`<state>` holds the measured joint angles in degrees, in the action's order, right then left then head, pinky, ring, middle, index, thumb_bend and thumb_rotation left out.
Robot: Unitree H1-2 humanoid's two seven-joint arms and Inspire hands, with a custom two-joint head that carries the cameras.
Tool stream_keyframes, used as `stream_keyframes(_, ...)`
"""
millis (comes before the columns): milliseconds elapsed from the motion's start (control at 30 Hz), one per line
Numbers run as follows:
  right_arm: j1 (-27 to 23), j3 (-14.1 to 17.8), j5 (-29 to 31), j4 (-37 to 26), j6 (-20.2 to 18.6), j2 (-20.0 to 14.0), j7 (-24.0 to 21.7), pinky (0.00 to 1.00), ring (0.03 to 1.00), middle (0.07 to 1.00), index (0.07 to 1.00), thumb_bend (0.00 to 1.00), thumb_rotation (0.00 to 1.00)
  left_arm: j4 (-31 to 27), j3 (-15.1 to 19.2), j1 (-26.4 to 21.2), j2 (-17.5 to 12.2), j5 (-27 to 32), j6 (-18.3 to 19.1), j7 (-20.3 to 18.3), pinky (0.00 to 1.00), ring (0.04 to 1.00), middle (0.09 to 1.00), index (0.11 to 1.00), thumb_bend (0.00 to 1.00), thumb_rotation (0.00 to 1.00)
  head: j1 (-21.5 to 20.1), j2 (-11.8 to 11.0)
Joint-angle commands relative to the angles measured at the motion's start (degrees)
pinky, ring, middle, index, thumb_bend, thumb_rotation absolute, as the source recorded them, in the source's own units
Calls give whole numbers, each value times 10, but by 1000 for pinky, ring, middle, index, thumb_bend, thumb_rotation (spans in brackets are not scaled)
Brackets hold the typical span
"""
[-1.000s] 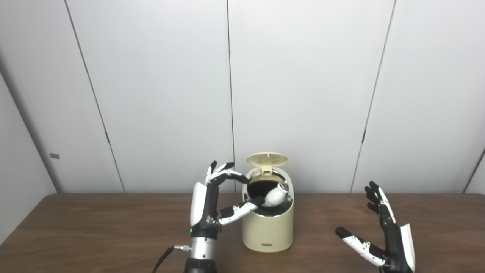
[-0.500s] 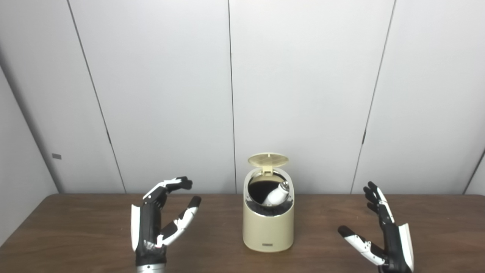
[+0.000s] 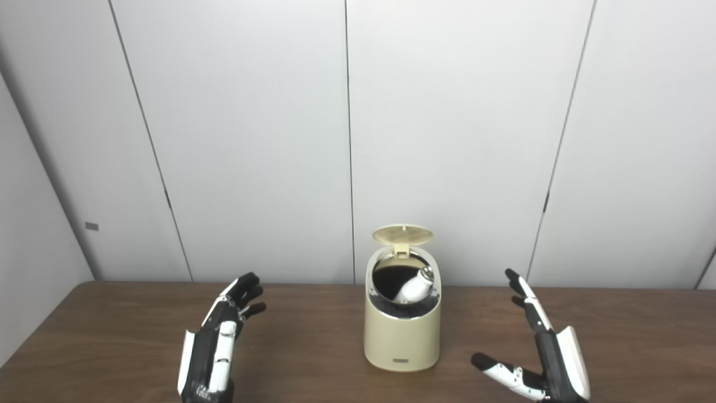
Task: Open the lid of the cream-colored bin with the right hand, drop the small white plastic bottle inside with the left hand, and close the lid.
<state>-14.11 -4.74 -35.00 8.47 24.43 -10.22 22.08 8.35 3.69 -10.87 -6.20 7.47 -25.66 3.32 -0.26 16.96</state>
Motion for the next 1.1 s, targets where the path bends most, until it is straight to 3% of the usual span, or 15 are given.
stream_keyframes(0, -38, 7, -28, -47, -4, -31, -9, 821, 882, 912, 920, 816, 778, -5, 5, -24, 3, 3, -12, -18, 781, 845, 860, 846, 311, 908, -1, 0)
stream_keyframes(200, -94, -7, -49, -143, -92, -43, -113, 795, 868, 904, 949, 880, 831, 5, 13, -30, 11, -12, -12, -29, 782, 849, 860, 847, 342, 853, -4, 3)
stream_keyframes(367, -147, -23, -75, -195, -164, -39, -188, 708, 852, 880, 890, 904, 792, 7, 16, -27, 16, -27, -12, -35, 773, 841, 855, 838, 416, 823, -8, 5)
stream_keyframes(567, -185, -37, -103, -179, -178, -43, -210, 757, 866, 863, 870, 901, 788, 13, 20, -29, 21, -32, -13, -46, 770, 840, 855, 832, 453, 794, -10, 5)
stream_keyframes(833, -224, -61, -140, -171, -231, -34, -266, 843, 981, 968, 838, 916, 746, 25, 23, -40, 24, -35, -12, -60, 770, 843, 854, 828, 459, 705, -8, -9)
stream_keyframes(1067, -264, -85, -179, -127, -264, -39, -294, 912, 1000, 1000, 840, 958, 785, 37, 34, -47, 35, -33, -12, -66, 776, 840, 851, 824, 447, 684, -9, -16)
